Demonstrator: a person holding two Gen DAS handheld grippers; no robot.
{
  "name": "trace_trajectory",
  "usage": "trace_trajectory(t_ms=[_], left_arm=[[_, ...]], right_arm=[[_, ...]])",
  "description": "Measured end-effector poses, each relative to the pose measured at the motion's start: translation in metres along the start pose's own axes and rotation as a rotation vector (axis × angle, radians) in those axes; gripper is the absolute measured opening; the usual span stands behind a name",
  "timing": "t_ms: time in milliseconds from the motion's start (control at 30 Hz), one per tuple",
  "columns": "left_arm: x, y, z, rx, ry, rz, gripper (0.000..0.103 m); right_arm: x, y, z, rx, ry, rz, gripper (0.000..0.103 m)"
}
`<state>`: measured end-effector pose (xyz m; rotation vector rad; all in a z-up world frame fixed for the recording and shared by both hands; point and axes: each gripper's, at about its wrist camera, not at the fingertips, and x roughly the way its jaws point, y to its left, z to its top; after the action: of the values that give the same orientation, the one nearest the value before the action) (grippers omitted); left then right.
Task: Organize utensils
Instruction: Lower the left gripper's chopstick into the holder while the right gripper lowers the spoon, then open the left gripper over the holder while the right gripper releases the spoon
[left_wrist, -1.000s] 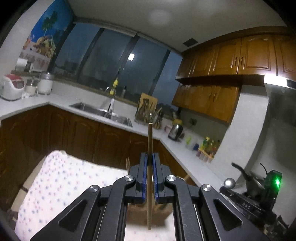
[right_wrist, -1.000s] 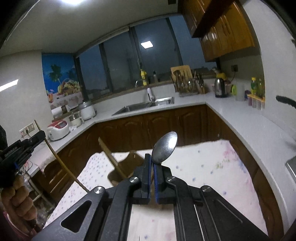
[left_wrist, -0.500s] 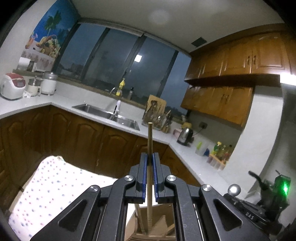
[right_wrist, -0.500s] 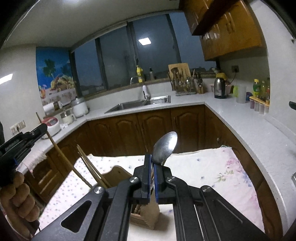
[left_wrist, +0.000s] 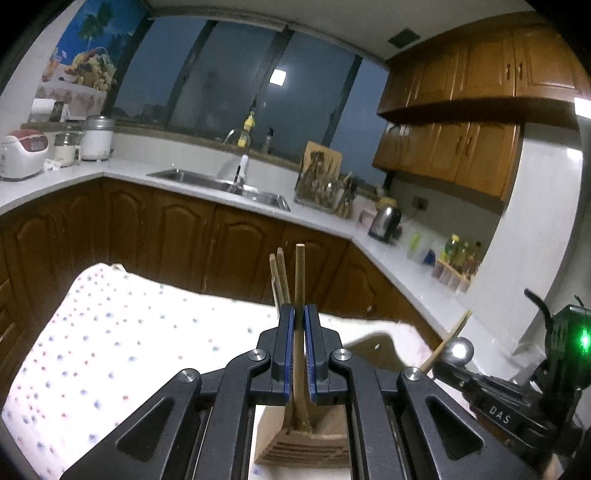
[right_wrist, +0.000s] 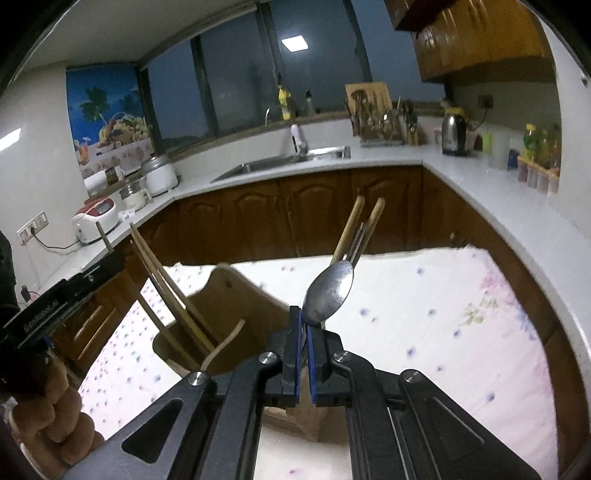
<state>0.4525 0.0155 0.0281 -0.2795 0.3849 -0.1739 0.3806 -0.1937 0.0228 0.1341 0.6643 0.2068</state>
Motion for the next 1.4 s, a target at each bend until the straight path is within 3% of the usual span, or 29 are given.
trace_trajectory(t_ms=[267,1200,1233,1300,1400], left_arm=[[-0.001,0.007,0.018,0.015,0.009,-0.010,0.005],[-0.009,0.005,0.008,0.016,0.077,0.015,0.006],[-0.010,0.005,0.008,0.016,0.079,0.018,0.008],[-0.011,0.007,0.009,0.009,0.081,0.017,0.019],[-0.016,0.005,0.010,0.007,0.059,0.009,0.026]], right_arm=[[0.010,-0.003,-0.008,0.020,0.028,0.009,0.004],[0.012,-0.010,-0.008,0.032,0.044,0.018,0.010],[0.012,-0.009,-0.008,0.034,0.045,0.014,0.012],[0.011,-0.009,-0.009,0.047,0.046,0.020,0.033],[0.007,-0.009,-0.010,0.054,0.036,0.025,0.037]])
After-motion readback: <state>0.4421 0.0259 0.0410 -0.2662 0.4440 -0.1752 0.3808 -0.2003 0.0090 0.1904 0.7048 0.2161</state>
